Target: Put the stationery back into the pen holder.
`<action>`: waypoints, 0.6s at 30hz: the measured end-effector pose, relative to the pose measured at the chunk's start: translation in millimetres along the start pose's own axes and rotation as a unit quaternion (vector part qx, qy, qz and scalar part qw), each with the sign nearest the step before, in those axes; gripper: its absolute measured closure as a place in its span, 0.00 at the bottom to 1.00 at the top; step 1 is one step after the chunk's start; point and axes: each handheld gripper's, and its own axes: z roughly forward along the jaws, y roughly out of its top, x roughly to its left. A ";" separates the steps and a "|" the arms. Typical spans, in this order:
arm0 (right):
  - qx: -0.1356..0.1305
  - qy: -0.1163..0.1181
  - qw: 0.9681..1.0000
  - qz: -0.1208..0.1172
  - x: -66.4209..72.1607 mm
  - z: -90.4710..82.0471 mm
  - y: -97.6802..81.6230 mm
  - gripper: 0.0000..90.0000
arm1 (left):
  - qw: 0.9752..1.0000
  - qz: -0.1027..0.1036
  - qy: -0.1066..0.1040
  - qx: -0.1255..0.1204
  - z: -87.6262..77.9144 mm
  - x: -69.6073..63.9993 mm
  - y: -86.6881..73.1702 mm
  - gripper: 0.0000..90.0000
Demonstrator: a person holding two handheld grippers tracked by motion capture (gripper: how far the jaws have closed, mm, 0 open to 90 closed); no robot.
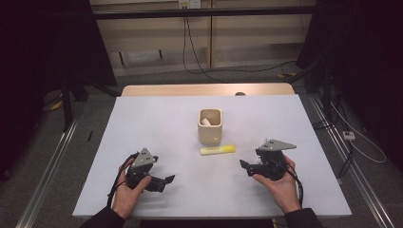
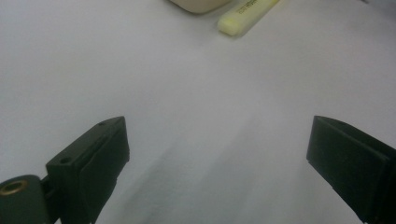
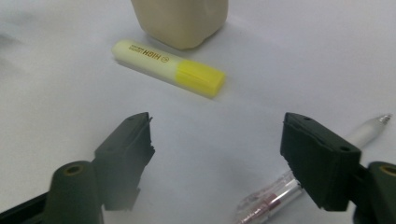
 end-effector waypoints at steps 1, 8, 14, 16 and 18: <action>-0.005 -0.003 1.000 0.002 -0.8 -1.2 -0.4 0.39 | 1.000 0.000 0.001 0.001 0.0 0.3 0.0 0.06; -0.001 -0.001 1.000 0.014 -7.1 1.2 -4.9 0.70 | 1.000 0.002 0.003 0.002 -0.3 -0.1 -0.1 0.06; 0.023 0.005 1.000 0.017 -8.6 8.6 -8.1 0.92 | 1.000 0.003 0.001 0.001 -1.8 0.2 -0.3 0.06; 0.029 0.004 0.999 0.020 -9.6 8.9 -8.6 0.98 | 1.000 0.006 0.001 -0.002 -2.3 -0.6 -0.2 0.06; 0.035 0.006 0.999 0.024 -12.0 10.6 -10.0 1.00 | 1.000 0.007 0.001 -0.001 -2.3 -0.9 -0.1 0.06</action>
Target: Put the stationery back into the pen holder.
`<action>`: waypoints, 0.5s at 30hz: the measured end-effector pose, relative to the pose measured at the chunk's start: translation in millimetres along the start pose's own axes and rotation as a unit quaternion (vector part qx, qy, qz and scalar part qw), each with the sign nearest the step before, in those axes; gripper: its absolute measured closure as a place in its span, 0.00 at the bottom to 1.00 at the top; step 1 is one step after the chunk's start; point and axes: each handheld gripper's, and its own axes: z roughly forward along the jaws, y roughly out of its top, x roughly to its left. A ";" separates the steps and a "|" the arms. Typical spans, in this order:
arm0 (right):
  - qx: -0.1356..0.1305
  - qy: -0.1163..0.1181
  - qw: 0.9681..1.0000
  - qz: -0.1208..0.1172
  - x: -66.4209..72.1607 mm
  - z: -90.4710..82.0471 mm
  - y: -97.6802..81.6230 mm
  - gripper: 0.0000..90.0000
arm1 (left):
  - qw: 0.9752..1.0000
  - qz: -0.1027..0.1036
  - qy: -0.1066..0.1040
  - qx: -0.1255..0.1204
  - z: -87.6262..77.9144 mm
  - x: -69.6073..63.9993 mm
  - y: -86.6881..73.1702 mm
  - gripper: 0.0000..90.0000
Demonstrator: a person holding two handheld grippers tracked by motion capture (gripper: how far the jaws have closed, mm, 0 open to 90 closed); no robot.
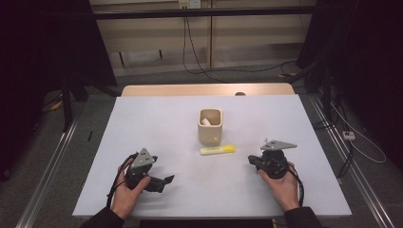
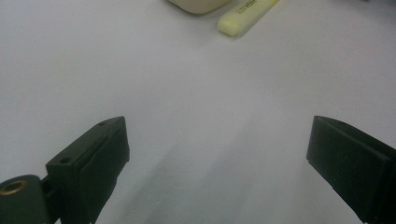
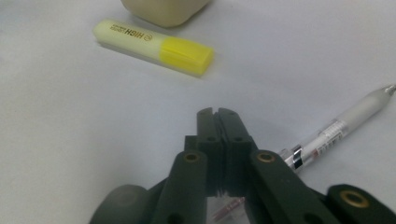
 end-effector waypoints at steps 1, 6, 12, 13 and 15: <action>0.006 -0.002 1.000 0.000 -0.8 1.4 -0.5 1.00 | 1.000 -0.003 -0.002 0.000 0.6 -0.2 -0.2 0.06; 0.032 -0.007 0.999 0.000 -0.5 7.1 -0.3 1.00 | 1.000 -0.002 -0.002 0.006 1.1 0.2 0.1 0.06; 0.058 -0.004 0.998 -0.005 1.8 10.2 -0.2 1.00 | 1.000 0.001 0.002 0.005 0.3 0.6 0.1 0.06; 0.060 -0.005 0.998 -0.005 1.8 10.3 -0.4 1.00 | 1.000 0.001 0.001 0.005 0.4 0.4 0.1 0.06; 0.063 -0.006 0.998 -0.002 1.1 10.0 -0.2 1.00 | 1.000 0.004 0.002 0.008 0.2 0.4 0.3 0.06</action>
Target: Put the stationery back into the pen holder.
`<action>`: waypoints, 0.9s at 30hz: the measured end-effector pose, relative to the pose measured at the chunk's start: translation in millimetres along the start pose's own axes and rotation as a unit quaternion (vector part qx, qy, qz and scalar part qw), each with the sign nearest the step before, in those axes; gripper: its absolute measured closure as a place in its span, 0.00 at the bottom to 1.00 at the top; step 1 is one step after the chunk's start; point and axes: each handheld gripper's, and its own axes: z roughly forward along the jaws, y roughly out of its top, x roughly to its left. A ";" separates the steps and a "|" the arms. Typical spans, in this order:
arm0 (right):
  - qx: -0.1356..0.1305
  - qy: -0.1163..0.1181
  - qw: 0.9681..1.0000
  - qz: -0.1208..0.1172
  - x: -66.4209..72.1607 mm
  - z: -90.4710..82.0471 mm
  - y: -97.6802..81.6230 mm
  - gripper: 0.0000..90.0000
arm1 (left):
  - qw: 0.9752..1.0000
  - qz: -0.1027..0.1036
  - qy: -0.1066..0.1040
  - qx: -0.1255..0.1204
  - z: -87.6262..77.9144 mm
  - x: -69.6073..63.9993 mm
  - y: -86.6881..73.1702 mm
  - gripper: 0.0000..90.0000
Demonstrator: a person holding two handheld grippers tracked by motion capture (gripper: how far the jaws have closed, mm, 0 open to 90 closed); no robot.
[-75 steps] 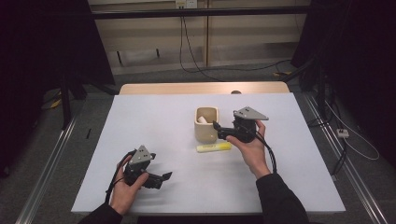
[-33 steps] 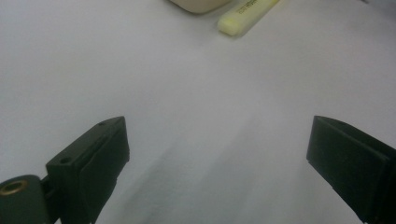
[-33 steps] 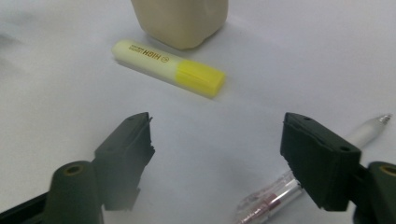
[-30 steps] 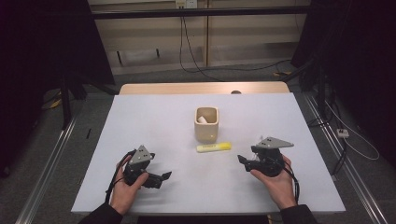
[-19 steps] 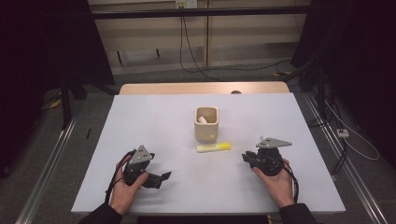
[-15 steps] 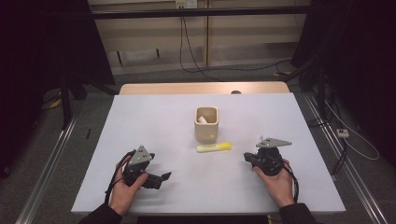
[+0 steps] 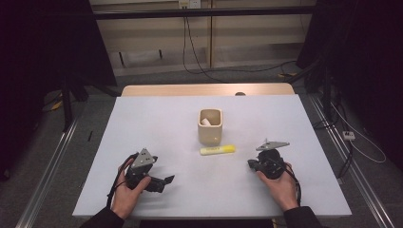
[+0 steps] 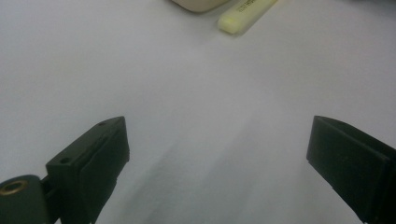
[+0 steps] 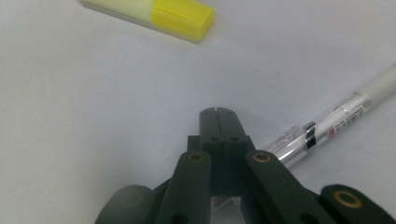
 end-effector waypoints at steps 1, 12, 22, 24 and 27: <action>0.003 0.001 1.000 0.001 -0.4 -0.3 0.2 1.00 | 1.000 -0.002 -0.002 -0.001 0.4 -0.2 -0.2 0.06; 0.023 0.007 0.999 0.027 -4.9 -4.0 0.9 1.00 | 1.000 -0.001 0.001 -0.002 -0.5 -0.2 -0.5 0.06; 0.017 0.013 0.999 0.031 -10.1 -6.8 -3.6 1.00 | 1.000 -0.003 0.000 -0.001 -0.2 -0.4 -0.7 0.06; 0.028 0.006 0.999 0.029 -10.1 -9.2 -2.8 1.00 | 1.000 -0.004 0.000 -0.002 -0.1 -0.3 -0.8 0.06; 0.037 0.003 0.999 0.026 -12.4 -11.8 -3.3 1.00 | 1.000 -0.005 0.000 -0.002 -0.1 -0.3 -0.9 0.06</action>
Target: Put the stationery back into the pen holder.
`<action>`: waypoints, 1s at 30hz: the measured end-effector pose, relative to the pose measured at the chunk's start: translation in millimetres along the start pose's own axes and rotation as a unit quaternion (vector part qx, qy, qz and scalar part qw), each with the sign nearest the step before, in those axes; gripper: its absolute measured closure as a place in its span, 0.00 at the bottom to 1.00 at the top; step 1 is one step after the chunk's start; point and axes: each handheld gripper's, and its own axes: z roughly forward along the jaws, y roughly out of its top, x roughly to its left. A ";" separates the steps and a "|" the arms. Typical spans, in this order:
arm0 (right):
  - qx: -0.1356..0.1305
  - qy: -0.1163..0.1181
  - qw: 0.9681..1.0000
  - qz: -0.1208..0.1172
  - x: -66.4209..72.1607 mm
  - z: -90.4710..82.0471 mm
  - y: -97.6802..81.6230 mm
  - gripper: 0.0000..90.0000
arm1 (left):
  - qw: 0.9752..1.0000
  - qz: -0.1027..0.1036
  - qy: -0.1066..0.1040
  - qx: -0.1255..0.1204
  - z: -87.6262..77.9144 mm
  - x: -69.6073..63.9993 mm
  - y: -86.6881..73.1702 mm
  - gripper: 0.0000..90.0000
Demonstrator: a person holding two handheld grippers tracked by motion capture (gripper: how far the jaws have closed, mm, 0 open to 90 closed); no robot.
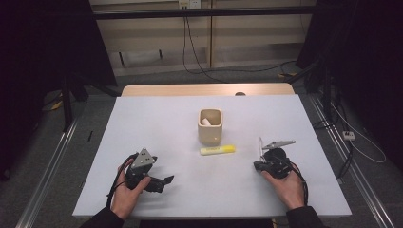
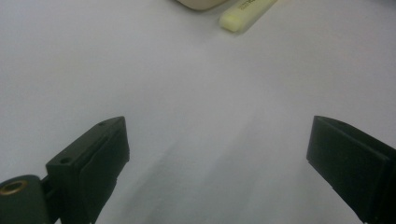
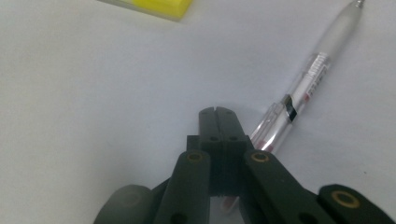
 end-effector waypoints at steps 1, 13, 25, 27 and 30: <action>0.001 0.001 1.000 0.000 -0.7 -0.6 -0.2 1.00 | 1.000 0.001 0.000 0.000 0.0 0.0 0.0 0.06; 0.018 -0.011 1.000 -0.010 -10.8 -9.1 -4.0 1.00 | 1.000 0.001 0.000 0.003 0.2 -0.5 0.1 0.06; 0.013 -0.023 1.000 -0.014 -19.9 -16.0 -11.1 1.00 | 1.000 -0.001 -0.001 0.003 1.1 -0.7 -0.1 0.06; 0.013 -0.024 1.000 -0.016 -20.5 -16.4 -11.5 1.00 | 1.000 -0.001 -0.001 0.003 1.1 -0.8 -0.2 0.06; 0.012 -0.025 1.000 -0.013 -22.3 -17.3 -12.4 1.00 | 1.000 0.001 0.001 0.004 0.7 -0.6 0.0 0.06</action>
